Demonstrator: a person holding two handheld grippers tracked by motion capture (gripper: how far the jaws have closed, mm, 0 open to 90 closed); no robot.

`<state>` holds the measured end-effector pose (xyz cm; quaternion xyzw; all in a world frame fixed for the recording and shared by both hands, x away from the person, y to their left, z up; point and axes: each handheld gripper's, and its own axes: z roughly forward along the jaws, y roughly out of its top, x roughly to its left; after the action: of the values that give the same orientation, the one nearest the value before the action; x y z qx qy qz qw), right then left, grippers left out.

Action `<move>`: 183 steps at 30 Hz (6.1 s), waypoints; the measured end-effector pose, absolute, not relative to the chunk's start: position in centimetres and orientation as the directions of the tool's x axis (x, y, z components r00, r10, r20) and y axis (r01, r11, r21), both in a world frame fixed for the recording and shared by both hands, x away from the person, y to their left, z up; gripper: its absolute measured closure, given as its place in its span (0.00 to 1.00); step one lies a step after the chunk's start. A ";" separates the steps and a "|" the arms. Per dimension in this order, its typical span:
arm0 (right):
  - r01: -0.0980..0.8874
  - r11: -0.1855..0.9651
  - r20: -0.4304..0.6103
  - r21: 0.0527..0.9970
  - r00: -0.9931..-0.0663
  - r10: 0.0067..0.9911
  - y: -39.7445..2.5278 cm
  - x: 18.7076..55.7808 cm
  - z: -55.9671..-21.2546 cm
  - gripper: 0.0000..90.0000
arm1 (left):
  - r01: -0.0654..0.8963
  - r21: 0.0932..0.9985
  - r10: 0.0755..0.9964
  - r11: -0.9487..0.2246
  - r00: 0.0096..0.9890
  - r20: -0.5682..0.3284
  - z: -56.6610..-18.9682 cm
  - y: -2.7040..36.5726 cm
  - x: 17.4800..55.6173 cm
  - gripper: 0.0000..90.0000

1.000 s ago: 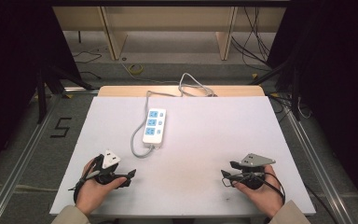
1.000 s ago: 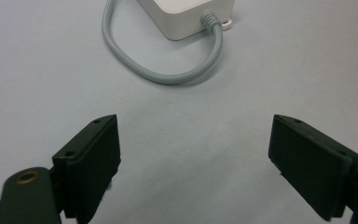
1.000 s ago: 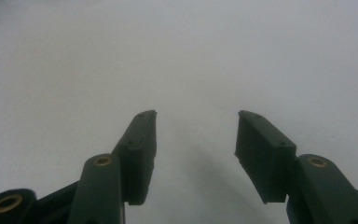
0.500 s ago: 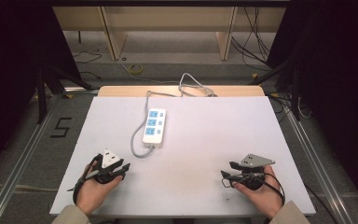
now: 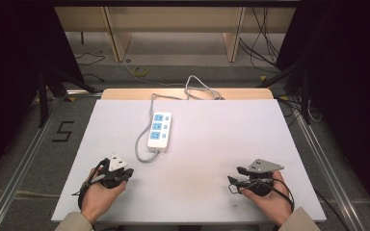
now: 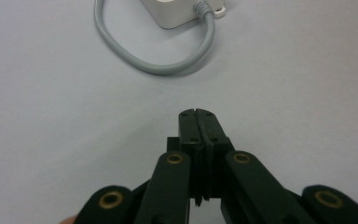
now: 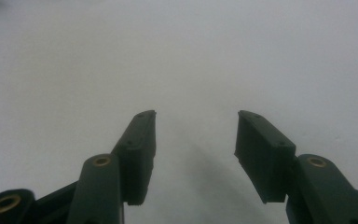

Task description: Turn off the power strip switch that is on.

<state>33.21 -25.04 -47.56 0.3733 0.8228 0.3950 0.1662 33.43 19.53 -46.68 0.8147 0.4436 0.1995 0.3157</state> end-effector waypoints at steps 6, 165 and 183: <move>0.483 0.411 0.021 0.773 -0.667 0.745 -25.0 33.2 -47.6 0.53 | 0.610 0.684 0.854 -0.400 0.519 0.036 -46.5 19.5 33.7 0.99; 0.483 0.411 0.025 0.773 -0.670 0.742 -24.9 33.2 -47.7 0.51 | 0.612 0.684 0.855 -0.398 0.517 0.034 -43.6 13.1 42.5 1.00; 0.482 0.413 0.024 0.772 -0.673 0.740 -24.8 33.1 -47.7 0.51 | 0.623 0.666 0.855 -0.409 0.518 0.041 -43.5 12.5 43.7 1.00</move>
<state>33.14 -24.83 -47.72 0.3705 0.8247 0.3953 0.1627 43.69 12.53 -43.46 0.8172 0.4520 0.1919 0.3016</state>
